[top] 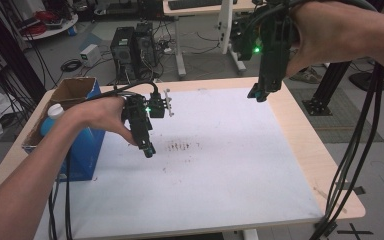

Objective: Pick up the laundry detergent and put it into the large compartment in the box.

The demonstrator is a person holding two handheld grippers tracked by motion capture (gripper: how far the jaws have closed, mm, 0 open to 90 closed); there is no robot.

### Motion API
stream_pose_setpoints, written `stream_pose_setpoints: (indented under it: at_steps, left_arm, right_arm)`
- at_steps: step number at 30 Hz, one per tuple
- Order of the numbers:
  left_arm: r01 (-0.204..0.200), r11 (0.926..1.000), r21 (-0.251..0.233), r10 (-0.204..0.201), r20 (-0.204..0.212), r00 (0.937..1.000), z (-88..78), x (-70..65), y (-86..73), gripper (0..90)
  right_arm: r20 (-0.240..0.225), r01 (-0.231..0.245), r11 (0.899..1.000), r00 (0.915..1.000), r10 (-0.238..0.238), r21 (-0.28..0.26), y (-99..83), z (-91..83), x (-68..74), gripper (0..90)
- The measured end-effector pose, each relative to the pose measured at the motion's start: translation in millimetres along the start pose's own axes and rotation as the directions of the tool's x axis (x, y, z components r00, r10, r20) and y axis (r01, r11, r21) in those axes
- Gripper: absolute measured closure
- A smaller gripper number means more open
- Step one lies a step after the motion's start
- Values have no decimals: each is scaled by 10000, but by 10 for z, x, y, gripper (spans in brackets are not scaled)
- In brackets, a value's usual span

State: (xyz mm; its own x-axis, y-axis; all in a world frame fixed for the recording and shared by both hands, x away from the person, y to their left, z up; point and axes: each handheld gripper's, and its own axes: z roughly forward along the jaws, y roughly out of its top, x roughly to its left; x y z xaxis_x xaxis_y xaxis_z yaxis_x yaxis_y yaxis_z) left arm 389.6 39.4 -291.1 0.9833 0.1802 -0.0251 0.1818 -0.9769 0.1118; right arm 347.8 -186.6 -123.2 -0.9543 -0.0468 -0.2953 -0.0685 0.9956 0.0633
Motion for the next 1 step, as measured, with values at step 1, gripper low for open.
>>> stream_pose_setpoints:
  at_steps: [1]
  left_arm:
    - [54,10000,-72,-54,15,10000,5,-2,-7,188]
  right_arm:
    - [-20,-11,10000,10000,11,17,-3,7,0,114]
